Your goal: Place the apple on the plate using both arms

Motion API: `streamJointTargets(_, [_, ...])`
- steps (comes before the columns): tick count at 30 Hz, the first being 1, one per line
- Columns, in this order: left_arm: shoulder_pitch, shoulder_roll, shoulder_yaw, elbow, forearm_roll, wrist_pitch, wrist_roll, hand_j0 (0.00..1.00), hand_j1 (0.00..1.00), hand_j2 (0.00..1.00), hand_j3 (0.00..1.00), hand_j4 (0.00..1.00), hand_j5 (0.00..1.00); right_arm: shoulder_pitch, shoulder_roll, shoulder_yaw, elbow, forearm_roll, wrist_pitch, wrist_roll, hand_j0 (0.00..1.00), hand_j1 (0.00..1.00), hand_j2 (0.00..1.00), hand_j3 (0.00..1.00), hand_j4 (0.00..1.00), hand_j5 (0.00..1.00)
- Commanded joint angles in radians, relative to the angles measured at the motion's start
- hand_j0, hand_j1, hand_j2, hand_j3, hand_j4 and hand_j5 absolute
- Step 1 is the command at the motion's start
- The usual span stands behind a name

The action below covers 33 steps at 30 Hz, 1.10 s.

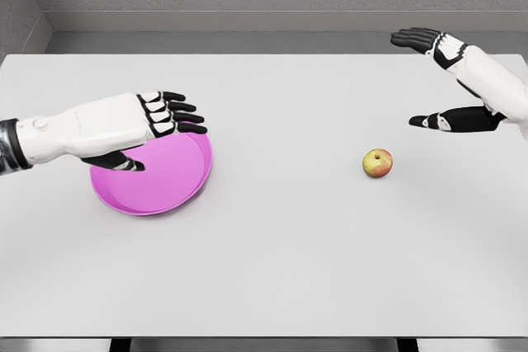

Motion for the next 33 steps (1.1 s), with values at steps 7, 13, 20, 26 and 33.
streamJointTargets(7, [0.006, -0.004, 0.01, -0.003, 0.009, 0.001, -0.011, 1.0, 1.0, 1.0, 1.0, 1.0, 1.0, -0.026, -0.002, 0.024, -0.002, -0.007, 0.003, -0.001, 1.0, 1.0, 1.0, 1.0, 1.0, 1.0])
streamJointTargets(13, [0.0, -0.041, 0.005, -0.003, 0.011, 0.001, -0.06, 1.0, 1.0, 1.0, 1.0, 1.0, 1.0, -0.002, -0.002, 0.04, -0.002, 0.027, 0.003, -0.001, 1.0, 1.0, 1.0, 1.0, 1.0, 1.0])
streamJointTargets(20, [-0.003, -0.03, 0.005, 0.0, 0.011, 0.001, -0.061, 1.0, 1.0, 1.0, 1.0, 1.0, 1.0, 0.049, -0.009, 0.112, 0.059, 0.011, 0.003, -0.001, 1.0, 1.0, 1.0, 1.0, 1.0, 1.0])
streamJointTargets(26, [-0.003, -0.03, 0.004, -0.002, 0.011, 0.001, -0.061, 1.0, 1.0, 1.0, 1.0, 1.0, 1.0, 0.046, -0.154, 0.113, 0.099, -0.147, 0.003, -0.001, 1.0, 1.0, 1.0, 1.0, 1.0, 1.0])
streamJointTargets(33, [-0.003, -0.03, 0.004, 0.001, 0.011, 0.001, -0.061, 1.0, 1.0, 1.0, 1.0, 1.0, 1.0, 0.041, -0.215, 0.218, 0.099, -0.171, 0.003, -0.001, 1.0, 1.0, 1.0, 1.0, 1.0, 1.0])
